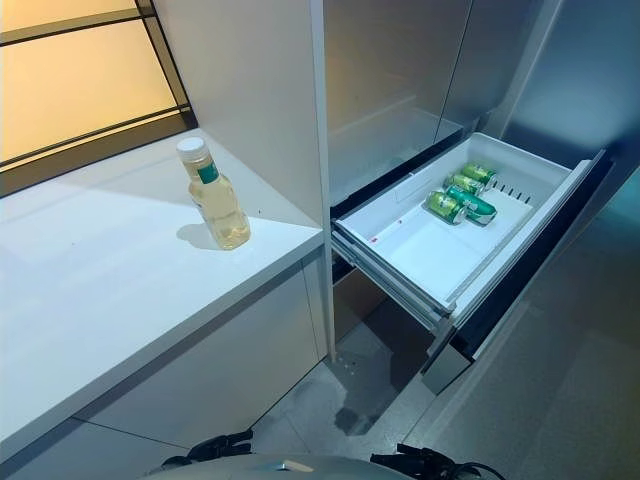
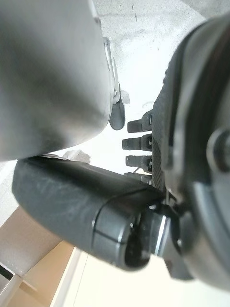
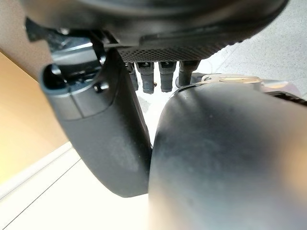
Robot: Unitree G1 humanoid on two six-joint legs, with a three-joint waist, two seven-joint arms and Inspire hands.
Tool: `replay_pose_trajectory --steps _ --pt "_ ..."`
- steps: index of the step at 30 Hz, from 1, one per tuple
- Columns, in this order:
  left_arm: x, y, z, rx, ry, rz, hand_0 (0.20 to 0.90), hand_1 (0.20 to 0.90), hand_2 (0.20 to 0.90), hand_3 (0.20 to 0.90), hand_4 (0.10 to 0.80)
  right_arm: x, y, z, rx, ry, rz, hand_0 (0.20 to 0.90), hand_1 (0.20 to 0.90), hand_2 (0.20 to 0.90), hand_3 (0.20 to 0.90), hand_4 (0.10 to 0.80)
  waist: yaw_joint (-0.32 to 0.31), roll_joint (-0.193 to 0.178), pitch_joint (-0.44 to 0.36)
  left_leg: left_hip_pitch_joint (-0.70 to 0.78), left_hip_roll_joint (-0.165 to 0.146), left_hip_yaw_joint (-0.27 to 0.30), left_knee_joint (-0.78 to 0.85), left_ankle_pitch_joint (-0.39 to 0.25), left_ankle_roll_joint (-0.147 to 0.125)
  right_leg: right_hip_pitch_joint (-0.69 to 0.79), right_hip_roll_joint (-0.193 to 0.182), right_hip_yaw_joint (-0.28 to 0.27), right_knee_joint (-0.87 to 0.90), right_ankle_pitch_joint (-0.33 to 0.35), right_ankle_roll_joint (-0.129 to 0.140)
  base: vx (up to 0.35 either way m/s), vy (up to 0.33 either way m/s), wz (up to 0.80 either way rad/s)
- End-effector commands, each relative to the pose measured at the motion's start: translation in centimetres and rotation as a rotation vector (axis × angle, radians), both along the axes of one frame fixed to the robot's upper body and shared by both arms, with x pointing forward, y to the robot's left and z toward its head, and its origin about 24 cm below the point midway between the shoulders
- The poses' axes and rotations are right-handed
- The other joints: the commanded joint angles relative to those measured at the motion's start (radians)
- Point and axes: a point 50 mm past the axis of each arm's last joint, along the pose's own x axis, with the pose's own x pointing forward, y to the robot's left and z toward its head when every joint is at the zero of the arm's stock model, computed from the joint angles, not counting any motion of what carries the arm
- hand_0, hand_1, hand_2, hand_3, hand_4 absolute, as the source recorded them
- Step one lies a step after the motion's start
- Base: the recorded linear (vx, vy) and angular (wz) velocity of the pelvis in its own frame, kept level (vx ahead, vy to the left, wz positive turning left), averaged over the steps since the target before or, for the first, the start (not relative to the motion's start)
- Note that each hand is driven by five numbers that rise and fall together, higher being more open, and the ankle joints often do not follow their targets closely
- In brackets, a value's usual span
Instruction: Put drinks into fridge and close the fridge
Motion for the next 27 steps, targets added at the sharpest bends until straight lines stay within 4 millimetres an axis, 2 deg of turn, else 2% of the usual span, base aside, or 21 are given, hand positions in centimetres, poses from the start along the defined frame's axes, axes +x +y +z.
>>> replay_pose_trajectory --steps 1,9,12,16,17,22,26,27 --pt "1.2 -0.8 0.0 -0.006 -0.032 -0.037 0.9 0.9 0.9 0.9 0.8 -0.2 -0.2 0.0 0.01 0.026 0.032 0.9 0.9 0.9 0.9 0.8 0.011 0.038 0.005 -0.001 -0.015 0.076 0.029 -0.106 0.014 -0.068 0.014 -0.037 0.058 0.001 0.05 0.0 0.0 0.0" --pt "1.6 -0.7 0.1 0.002 -0.057 -0.009 0.9 0.9 0.9 0.9 0.8 -0.1 -0.3 0.0 0.01 0.022 0.031 0.9 0.9 0.9 0.9 0.8 0.011 0.04 0.007 -0.006 -0.017 0.074 0.034 -0.106 0.016 -0.073 0.013 -0.036 0.063 0.0 0.048 0.0 0.0 0.0" --pt "2.4 -0.7 0.4 0.035 -0.115 -0.105 0.9 0.9 0.9 0.9 0.8 0.1 -0.4 0.1 0.007 0.021 0.035 0.9 0.9 0.9 0.9 0.8 0.009 0.042 0.01 -0.005 -0.017 0.075 0.034 -0.106 0.016 -0.074 0.014 -0.032 0.065 0.0 0.048 0.0 0.0 0.0" --pt "5.4 -1.9 1.7 -0.015 -0.243 -0.323 0.9 0.9 0.9 0.9 0.8 0.6 -0.7 0.3 -0.004 0.016 0.055 0.9 0.9 0.9 0.9 0.8 0.003 0.051 0.016 -0.004 -0.015 0.078 0.029 -0.105 0.014 -0.078 0.015 -0.026 0.067 -0.001 0.05 -0.008 0.006 0.0" --pt "6.7 -2.5 2.4 -0.051 -0.286 -0.4 0.9 0.9 0.9 0.9 0.8 0.9 -0.9 0.4 -0.008 0.013 0.062 0.9 0.9 0.9 0.9 0.8 0.0 0.055 0.018 -0.004 -0.014 0.08 0.028 -0.104 0.013 -0.08 0.016 -0.024 0.068 0.0 0.052 0.0 0.0 0.0" --pt "10.4 -4.1 5.5 -0.238 -0.359 -0.619 0.9 0.9 0.9 0.9 0.8 1.7 -1.6 0.7 -0.017 0.007 0.081 0.9 0.9 0.9 0.9 0.8 -0.009 0.07 0.02 -0.005 -0.01 0.084 0.021 -0.098 0.011 -0.086 0.018 -0.014 0.07 0.003 0.059 -0.006 0.007 -0.01" --pt "13.7 -5.4 9.9 -0.432 -0.421 -0.786 0.9 0.9 0.9 0.9 0.8 1.8 -1.9 0.8 -0.023 0.006 0.092 0.9 0.9 0.9 0.9 0.8 -0.016 0.082 0.018 -0.005 -0.008 0.085 0.014 -0.094 0.012 -0.091 0.019 -0.003 0.07 0.009 0.066 -0.009 0.016 -0.06" --pt "15.0 -6.3 12.0 -0.513 -0.461 -0.822 0.9 0.9 0.9 0.9 0.8 1.8 -1.9 0.8 -0.026 0.006 0.093 0.9 0.9 0.9 0.9 0.8 -0.018 0.085 0.016 -0.005 -0.008 0.085 0.012 -0.094 0.014 -0.093 0.019 0.001 0.069 0.011 0.068 -0.005 0.016 -0.04"
